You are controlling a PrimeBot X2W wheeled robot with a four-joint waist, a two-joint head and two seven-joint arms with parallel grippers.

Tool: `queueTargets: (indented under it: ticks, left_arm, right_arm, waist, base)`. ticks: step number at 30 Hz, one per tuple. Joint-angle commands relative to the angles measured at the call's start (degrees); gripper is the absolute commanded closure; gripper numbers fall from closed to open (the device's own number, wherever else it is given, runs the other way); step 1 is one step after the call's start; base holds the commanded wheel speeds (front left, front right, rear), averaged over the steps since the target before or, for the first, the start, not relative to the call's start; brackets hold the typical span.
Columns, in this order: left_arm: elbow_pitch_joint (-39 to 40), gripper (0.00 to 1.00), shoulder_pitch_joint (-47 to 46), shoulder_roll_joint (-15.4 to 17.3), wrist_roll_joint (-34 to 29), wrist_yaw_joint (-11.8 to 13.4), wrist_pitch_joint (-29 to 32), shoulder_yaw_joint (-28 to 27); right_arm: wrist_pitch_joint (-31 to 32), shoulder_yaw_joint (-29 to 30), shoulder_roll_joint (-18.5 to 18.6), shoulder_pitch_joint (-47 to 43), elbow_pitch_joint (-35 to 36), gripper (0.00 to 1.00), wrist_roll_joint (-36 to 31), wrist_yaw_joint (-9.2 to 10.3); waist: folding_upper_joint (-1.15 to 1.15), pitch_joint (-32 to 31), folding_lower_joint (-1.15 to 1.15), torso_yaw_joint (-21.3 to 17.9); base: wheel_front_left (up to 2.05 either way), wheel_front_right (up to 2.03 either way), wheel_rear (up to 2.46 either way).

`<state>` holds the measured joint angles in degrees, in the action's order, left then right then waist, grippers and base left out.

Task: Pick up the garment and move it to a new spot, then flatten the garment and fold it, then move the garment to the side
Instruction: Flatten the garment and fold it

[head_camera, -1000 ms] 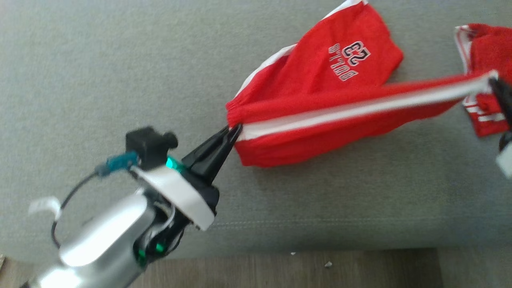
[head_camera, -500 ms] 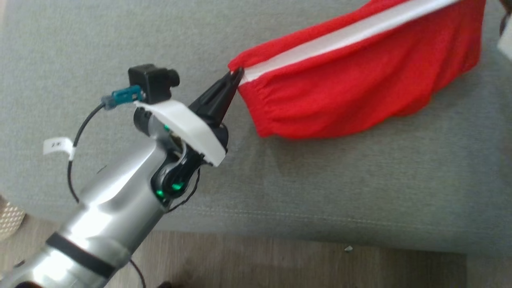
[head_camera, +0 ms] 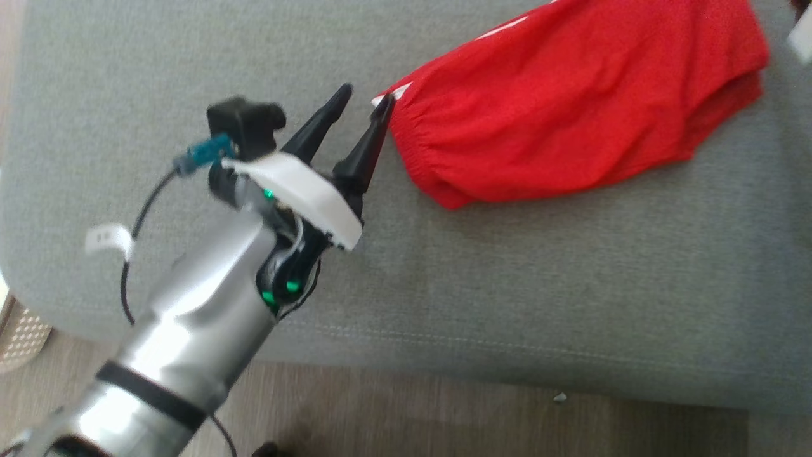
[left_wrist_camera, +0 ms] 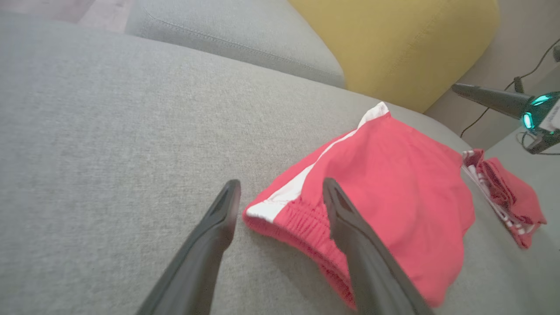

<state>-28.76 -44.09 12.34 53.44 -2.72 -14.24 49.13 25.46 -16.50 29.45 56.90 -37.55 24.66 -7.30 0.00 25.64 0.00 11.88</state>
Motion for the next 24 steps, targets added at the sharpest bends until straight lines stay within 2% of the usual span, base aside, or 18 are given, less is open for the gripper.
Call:
queueTargets:
  ticks: [1, 6, 10, 18, 24]
  left_arm:
    - [1.97, 0.0, 1.02, 2.07, -1.8, 1.12, -0.63, -2.48]
    - [11.57, 0.0, 9.95, 2.64, -15.01, 9.37, -0.73, -9.55]
    - [19.12, 0.0, 18.26, 0.53, -23.77, 13.15, -0.74, -12.9]
    - [25.71, 0.0, 27.51, -2.71, -39.59, 16.68, -0.75, -14.11]
    - [27.16, 0.0, 30.79, -4.37, -43.04, 16.97, -0.75, -15.65]
  right_arm:
    - [-0.96, 0.03, 0.03, -2.53, 1.26, 0.0, 1.05, -0.19]
    - [-3.95, 2.06, -0.89, -8.9, -0.27, 0.0, 6.13, -0.19]
    - [-6.43, 3.81, -2.17, -12.34, -1.9, 0.0, 9.48, -0.19]
    - [-10.25, 6.23, -3.61, -12.39, -9.51, 0.0, 8.87, -0.19]
    - [-10.49, 7.42, -3.13, -10.39, -17.72, 0.0, 4.96, -0.19]
  waist:
    - [0.0, -1.79, 0.0, -1.28]
    - [0.0, -4.63, 0.0, -2.4]
    - [0.0, -5.99, 0.0, -1.0]
    - [0.0, -6.39, 0.0, 4.35]
    - [0.0, -5.72, 0.0, 6.5]
  base:
    - [0.0, 0.0, 0.0]
    - [0.0, 0.0, 0.0]
    - [0.0, 0.0, 0.0]
    - [0.0, 0.0, 0.0]
    - [0.0, 0.0, 0.0]
